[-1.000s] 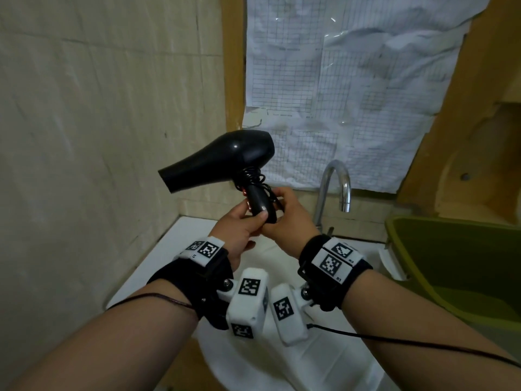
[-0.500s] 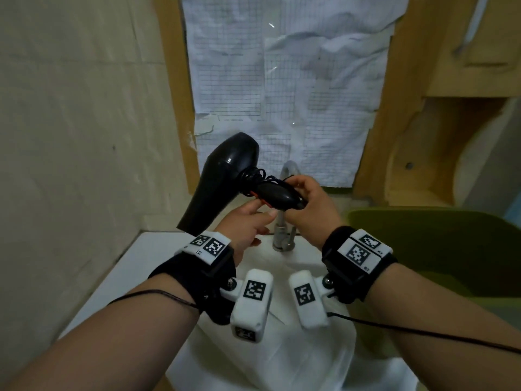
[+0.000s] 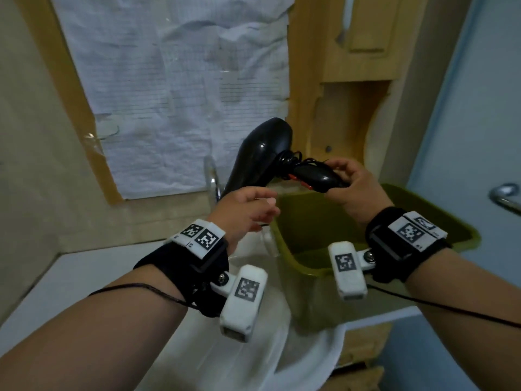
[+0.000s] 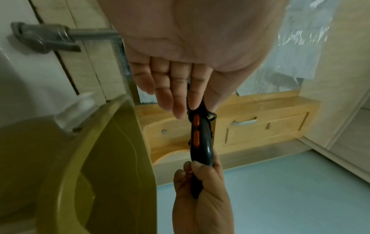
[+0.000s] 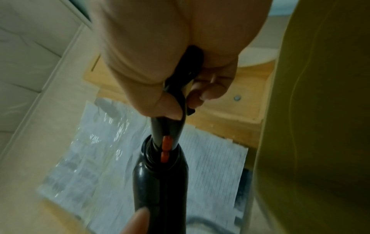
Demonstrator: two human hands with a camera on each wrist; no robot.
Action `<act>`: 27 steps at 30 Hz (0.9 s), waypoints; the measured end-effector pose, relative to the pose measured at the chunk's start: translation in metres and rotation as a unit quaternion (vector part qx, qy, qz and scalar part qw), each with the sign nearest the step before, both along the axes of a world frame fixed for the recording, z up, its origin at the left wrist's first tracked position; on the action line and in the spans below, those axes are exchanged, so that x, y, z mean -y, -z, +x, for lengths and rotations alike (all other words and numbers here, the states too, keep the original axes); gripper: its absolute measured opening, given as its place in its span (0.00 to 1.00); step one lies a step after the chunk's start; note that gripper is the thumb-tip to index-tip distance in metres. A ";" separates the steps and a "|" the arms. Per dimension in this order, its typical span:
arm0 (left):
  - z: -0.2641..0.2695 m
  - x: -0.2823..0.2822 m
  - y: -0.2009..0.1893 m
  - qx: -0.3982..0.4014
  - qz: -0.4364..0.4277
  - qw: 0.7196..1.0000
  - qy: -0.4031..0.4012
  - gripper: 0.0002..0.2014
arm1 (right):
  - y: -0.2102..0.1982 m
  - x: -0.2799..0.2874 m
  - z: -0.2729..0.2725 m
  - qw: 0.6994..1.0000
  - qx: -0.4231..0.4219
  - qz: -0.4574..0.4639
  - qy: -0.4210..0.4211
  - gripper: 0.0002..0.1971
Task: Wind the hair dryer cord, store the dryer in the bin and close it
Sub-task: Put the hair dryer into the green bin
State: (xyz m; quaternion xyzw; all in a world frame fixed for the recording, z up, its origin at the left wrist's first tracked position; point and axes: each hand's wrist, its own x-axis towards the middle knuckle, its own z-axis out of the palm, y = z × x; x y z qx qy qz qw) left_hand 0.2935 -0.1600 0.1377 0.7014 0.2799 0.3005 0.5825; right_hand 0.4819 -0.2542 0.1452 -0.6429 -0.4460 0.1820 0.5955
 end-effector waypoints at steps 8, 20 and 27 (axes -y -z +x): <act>0.053 0.014 0.009 -0.034 -0.001 0.999 0.007 0.06 | 0.020 0.043 0.078 0.993 0.002 -0.072 0.091 0.26; 0.083 -0.008 0.038 -0.144 0.049 0.987 -0.047 0.07 | 0.030 0.014 0.107 0.940 0.114 -0.319 0.036 0.23; 0.089 -0.028 0.043 -0.183 0.027 0.982 -0.036 0.07 | 0.027 -0.035 0.096 0.859 0.214 -0.461 -0.058 0.20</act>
